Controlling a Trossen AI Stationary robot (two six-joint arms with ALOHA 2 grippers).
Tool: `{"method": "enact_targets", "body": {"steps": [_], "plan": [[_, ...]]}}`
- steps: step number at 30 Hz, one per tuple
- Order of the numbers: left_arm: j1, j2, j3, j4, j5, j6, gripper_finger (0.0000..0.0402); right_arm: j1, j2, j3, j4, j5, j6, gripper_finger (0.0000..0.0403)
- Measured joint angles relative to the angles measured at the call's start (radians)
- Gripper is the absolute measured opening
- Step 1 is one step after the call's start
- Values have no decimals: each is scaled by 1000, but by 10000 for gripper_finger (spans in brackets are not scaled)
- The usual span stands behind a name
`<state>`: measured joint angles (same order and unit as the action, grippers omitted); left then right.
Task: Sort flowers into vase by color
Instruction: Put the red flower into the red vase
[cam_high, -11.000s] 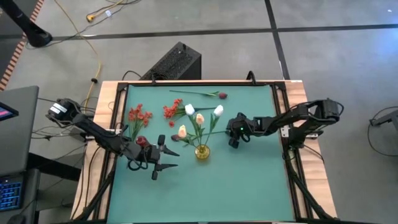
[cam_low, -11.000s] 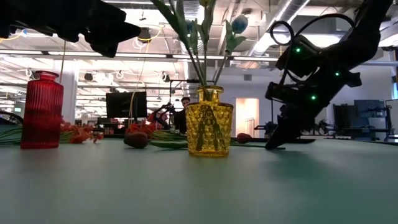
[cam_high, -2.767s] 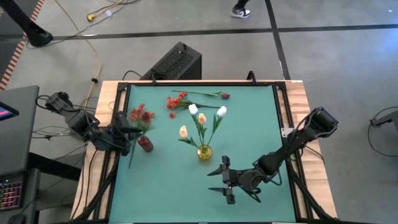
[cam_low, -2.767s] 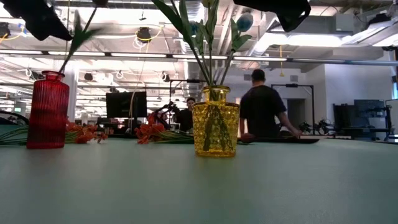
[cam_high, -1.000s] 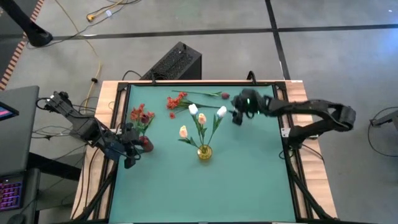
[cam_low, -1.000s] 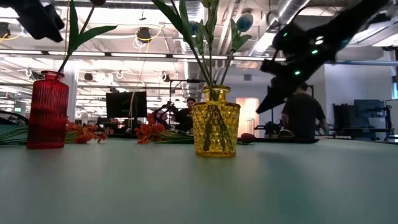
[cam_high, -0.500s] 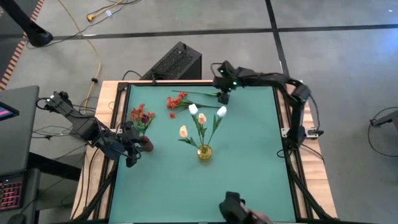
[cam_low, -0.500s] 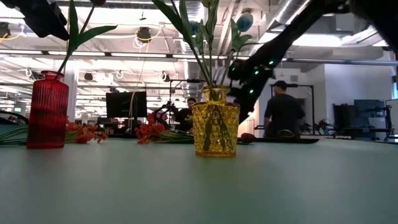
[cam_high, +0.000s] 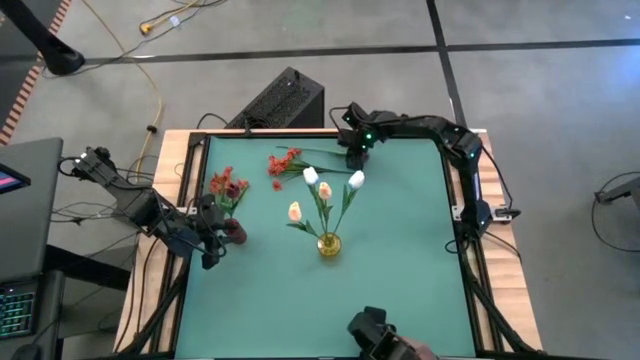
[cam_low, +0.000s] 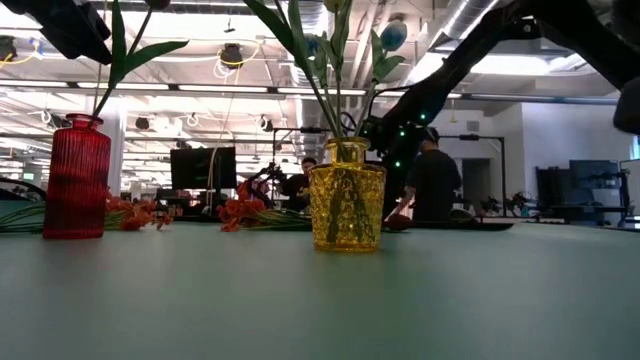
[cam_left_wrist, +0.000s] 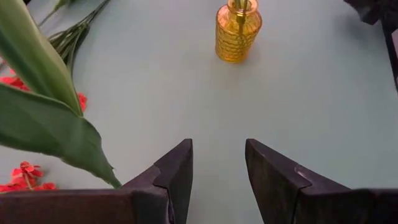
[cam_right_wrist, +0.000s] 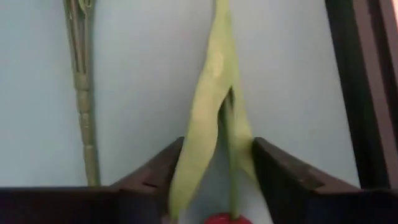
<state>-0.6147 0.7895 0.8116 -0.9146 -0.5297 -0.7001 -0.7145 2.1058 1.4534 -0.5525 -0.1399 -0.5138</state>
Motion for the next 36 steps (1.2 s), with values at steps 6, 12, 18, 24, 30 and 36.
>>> {"method": "enact_targets", "body": {"steps": [6, 12, 18, 24, 30, 36], "plan": [[0, 0, 0, 0, -4, 23, 134, -4, -2, 39, -122, 21, 58, 27], [0, 0, 0, 1, -9, 48, 134, -8, -72, 79, -229, 66, 150, 47], [0, 0, 0, 19, -7, 61, 134, 9, -272, 64, -257, 128, 199, 25], [0, 1, 0, 21, 45, 51, 135, 97, -552, 11, -223, 238, 251, 25], [-3, 1, 0, 64, 148, 18, 135, 279, -837, -99, -82, 458, 264, 25], [-3, 2, 0, 113, 270, -65, 135, 550, -1018, -209, 66, 575, 173, 25]]}}
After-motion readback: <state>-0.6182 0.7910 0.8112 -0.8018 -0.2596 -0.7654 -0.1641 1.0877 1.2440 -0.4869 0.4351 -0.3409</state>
